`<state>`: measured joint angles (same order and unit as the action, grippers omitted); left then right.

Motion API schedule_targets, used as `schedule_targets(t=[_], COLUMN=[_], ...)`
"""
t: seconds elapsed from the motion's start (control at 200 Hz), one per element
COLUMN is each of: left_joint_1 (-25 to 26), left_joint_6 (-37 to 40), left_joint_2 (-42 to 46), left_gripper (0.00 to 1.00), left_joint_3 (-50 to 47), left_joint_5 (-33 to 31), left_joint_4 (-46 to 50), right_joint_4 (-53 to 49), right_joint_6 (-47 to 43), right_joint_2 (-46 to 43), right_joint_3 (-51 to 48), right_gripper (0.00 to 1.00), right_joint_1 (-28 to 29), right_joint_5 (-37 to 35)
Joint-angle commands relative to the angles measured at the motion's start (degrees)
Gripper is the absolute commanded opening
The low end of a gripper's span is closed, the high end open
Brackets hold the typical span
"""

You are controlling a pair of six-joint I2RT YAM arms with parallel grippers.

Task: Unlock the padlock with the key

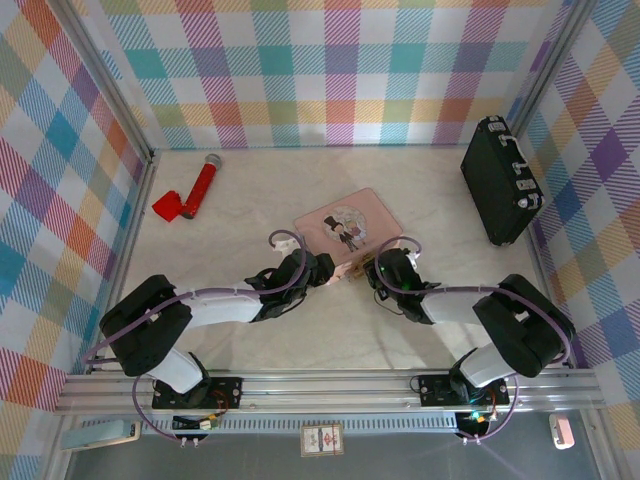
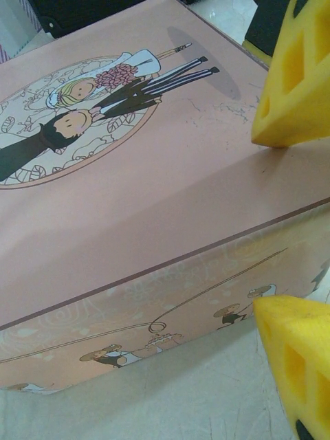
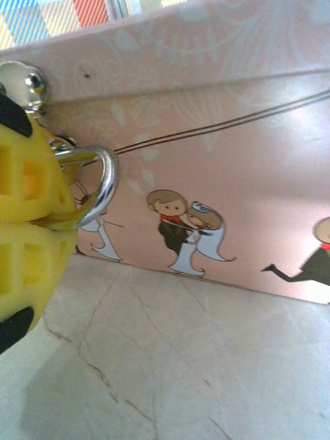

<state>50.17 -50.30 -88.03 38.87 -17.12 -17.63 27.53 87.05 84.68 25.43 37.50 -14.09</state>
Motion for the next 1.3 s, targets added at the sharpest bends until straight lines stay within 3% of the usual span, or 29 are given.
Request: schedule_targets(t=[0.0,0.62,0.89,1.295], left_joint_1=[1.0,0.7,-2.0,-9.2], left_joint_6=[1.3,1.8,4.5,10.3], left_joint_2=[-2.3,-3.5,-4.5,-13.9], left_gripper=[0.58,0.59,0.59,0.59], left_joint_3=[-0.1,2.4,3.9,13.5], left_joint_5=[1.8,1.3,3.0,10.6], left_joint_4=[7.1,10.3,10.6,11.5], right_joint_4=[-0.4,-5.1,-14.1,-33.8], right_joint_6=[2.1,-1.2,-13.9,-37.2], right_joint_2=[-1.3,-6.9,-14.4,-31.8], right_joint_3=[0.6,-0.7,-0.3,1.6], right_gripper=[0.00,0.00,0.00,0.00], right_joint_1=[-1.2,-5.4,-7.2,-7.3], right_joint_5=[-1.6,-0.1,2.6,6.6])
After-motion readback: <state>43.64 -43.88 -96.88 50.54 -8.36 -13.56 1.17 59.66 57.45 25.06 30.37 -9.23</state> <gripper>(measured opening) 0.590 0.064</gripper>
